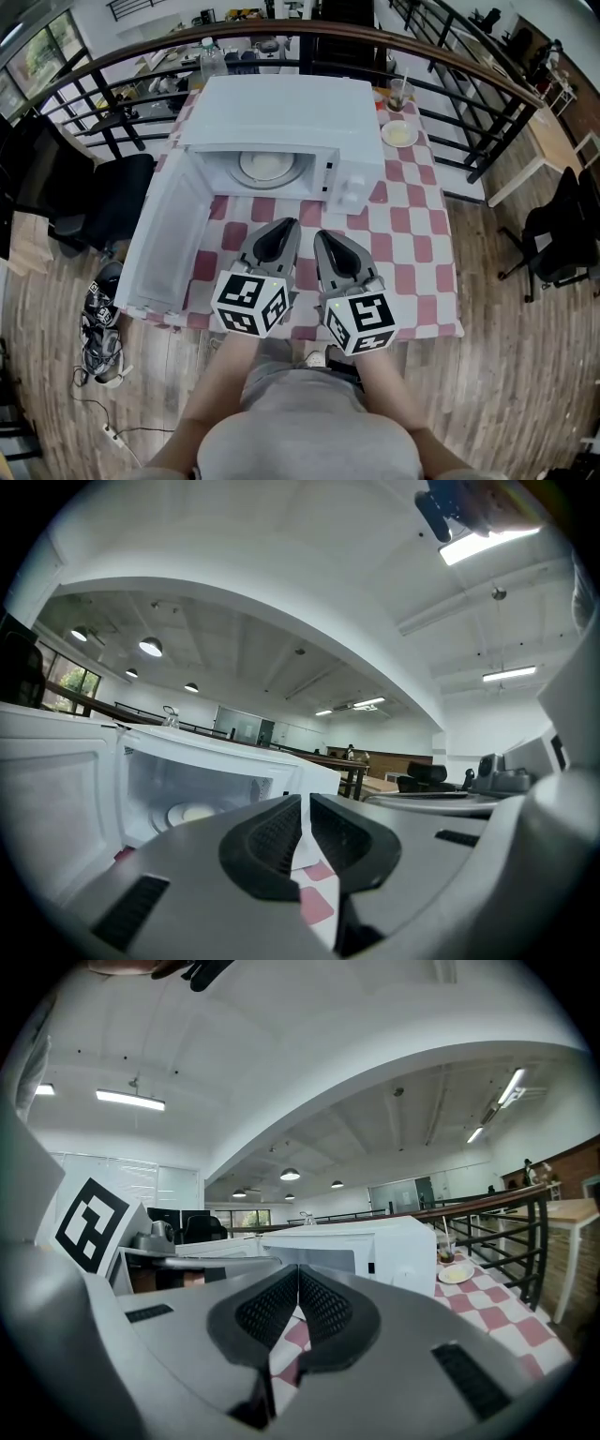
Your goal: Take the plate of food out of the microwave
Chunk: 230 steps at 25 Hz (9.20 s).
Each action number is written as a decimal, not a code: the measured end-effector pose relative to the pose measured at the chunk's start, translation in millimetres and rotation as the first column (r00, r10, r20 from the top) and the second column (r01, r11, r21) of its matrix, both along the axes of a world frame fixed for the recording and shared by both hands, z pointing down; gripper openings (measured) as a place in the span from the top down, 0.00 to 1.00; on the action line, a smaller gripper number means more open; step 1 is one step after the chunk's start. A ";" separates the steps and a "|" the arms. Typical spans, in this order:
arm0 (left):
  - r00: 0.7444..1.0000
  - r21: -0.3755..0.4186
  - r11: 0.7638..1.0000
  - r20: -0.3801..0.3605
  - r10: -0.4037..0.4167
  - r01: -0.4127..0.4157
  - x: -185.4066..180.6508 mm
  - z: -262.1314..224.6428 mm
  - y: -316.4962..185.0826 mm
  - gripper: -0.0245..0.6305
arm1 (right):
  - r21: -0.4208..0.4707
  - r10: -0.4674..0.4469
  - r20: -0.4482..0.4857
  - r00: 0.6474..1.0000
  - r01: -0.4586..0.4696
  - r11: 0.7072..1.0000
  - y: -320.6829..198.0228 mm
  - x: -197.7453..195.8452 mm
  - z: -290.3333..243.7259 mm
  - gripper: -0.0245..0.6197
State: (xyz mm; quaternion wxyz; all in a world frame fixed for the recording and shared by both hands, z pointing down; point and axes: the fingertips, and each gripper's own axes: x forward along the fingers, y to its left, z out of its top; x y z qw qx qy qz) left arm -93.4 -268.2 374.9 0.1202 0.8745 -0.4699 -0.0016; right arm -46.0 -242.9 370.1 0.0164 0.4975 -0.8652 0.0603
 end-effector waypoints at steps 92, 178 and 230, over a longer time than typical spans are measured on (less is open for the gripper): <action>0.481 -0.877 0.395 -0.231 -0.846 0.274 -109.2 225.3 -206.3 0.49 | -0.272 0.041 -0.047 0.998 -0.053 0.961 -104.3 -13.7 103.5 0.92; 0.348 -0.624 0.779 -0.718 -0.602 0.061 -105.1 154.3 -133.2 0.94 | -0.173 0.019 -0.041 0.999 -0.026 0.985 -51.5 -20.3 69.0 0.92; 0.363 -0.470 0.882 -0.828 -0.428 -0.034 -77.4 70.1 12.6 0.94 | -0.011 0.034 -0.041 0.999 -0.035 0.999 31.0 -18.0 19.4 0.93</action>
